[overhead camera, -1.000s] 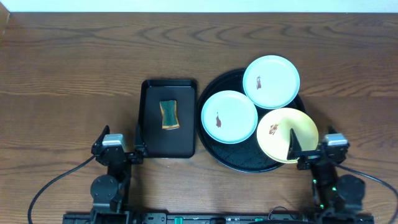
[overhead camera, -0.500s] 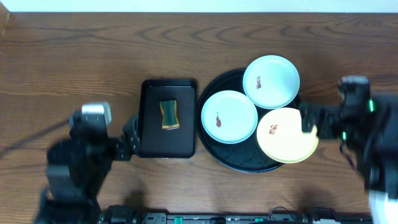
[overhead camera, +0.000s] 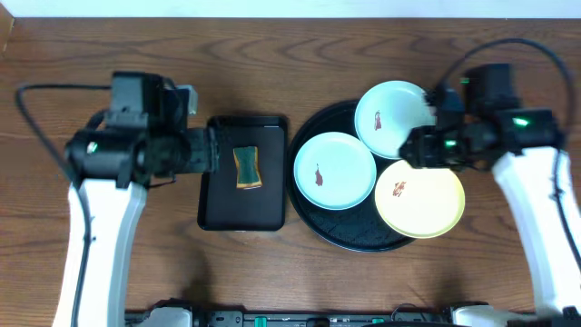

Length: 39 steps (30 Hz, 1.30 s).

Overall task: Clean dirty plates on tray and stack at the side
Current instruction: 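Move left gripper over sponge and right gripper to pale green plate rim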

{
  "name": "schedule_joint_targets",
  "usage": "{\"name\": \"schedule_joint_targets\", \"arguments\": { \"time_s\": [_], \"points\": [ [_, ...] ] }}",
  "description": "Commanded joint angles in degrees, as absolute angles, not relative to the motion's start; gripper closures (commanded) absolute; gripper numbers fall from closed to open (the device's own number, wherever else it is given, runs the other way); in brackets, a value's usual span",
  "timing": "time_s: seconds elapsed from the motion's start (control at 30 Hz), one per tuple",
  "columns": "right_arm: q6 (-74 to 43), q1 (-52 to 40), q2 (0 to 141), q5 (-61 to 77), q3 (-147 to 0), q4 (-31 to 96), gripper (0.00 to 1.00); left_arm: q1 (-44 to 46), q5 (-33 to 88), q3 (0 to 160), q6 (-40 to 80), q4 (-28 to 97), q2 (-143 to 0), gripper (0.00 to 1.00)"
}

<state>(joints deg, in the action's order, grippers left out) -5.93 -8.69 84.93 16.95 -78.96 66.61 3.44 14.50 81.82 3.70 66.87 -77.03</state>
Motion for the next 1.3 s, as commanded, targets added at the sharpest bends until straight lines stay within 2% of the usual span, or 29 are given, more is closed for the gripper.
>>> {"name": "schedule_joint_targets", "arguments": {
  "time_s": [0.0,0.07,0.13,0.23,0.37,0.8,1.17,1.27],
  "points": [
    [-8.5,-13.5,88.7,8.4,-79.7,65.4,0.52,3.3,15.9,81.9,5.0,67.6,-80.6,0.4],
    [-10.2,-15.5,91.7,6.0,-79.7,64.2,0.54,3.3,15.8,81.3,5.0,68.1,-82.7,0.4],
    [-10.8,-16.6,94.4,5.8,-79.7,63.4,0.61,3.3,15.8,81.0,5.0,68.4,-84.5,0.41],
    [-12.1,-17.9,98.5,5.8,-79.7,62.5,0.63,3.3,15.6,80.7,5.0,68.6,-86.4,0.41],
    [-12.2,-19.5,104.0,5.8,-79.7,60.2,0.74,3.3,15.6,80.7,5.0,68.6,-87.6,0.41],
    [-14.6,-20.3,113.1,-0.6,-79.7,55.6,0.72,3.3,15.6,80.7,5.0,68.5,-87.7,0.4],
    [-14.8,-21.4,113.6,-0.6,-76.4,50.3,0.79,3.3,15.6,80.7,5.0,68.5,-87.7,0.41],
    [-14.8,-21.6,113.5,-0.6,-76.3,50.5,0.86,3.3,15.6,80.7,5.0,68.5,-87.7,0.41]
  ]
}}
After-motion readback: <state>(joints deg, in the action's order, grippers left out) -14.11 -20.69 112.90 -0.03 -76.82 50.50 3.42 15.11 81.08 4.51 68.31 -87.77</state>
